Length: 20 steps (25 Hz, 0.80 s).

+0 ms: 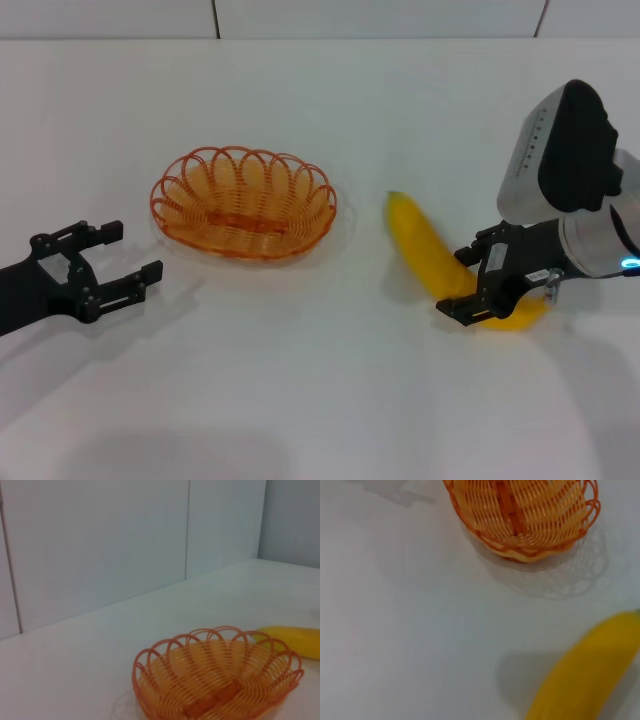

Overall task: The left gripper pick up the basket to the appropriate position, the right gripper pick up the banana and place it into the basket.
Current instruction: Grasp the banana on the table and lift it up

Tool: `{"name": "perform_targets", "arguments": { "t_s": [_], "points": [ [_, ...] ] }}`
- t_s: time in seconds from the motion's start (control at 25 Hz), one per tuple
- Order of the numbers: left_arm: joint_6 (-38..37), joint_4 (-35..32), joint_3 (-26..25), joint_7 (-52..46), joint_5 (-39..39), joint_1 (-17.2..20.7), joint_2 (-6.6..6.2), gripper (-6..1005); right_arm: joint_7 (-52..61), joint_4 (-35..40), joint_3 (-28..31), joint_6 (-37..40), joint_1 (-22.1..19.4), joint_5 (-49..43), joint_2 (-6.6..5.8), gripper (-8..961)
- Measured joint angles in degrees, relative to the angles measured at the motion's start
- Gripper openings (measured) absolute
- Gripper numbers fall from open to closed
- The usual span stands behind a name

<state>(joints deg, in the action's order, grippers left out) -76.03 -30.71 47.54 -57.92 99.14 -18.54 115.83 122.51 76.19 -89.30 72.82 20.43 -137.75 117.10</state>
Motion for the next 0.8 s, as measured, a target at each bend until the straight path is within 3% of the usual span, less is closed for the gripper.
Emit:
{"name": "perform_targets", "arguments": {
  "t_s": [0.04,0.24,0.52,0.8],
  "points": [
    [0.0,0.0,0.0,0.0,0.0,0.0,0.00,785,0.0,0.0,0.0,0.0,0.0,0.0,-0.04,837],
    [0.0,0.0,-0.1,0.0,0.0,0.0,0.00,785,-0.1,0.5,0.0,0.5,0.1,0.0,-0.11,591],
    [0.0,-0.1,-0.2,0.1,0.0,0.3,0.12,785,-1.6,7.8,0.1,0.8,-1.4,2.5,-0.10,532],
    [0.0,-0.1,-0.3,1.2,0.0,0.5,0.33,785,-7.0,10.0,2.3,-0.1,-1.2,9.0,-0.15,499]
  ]
}}
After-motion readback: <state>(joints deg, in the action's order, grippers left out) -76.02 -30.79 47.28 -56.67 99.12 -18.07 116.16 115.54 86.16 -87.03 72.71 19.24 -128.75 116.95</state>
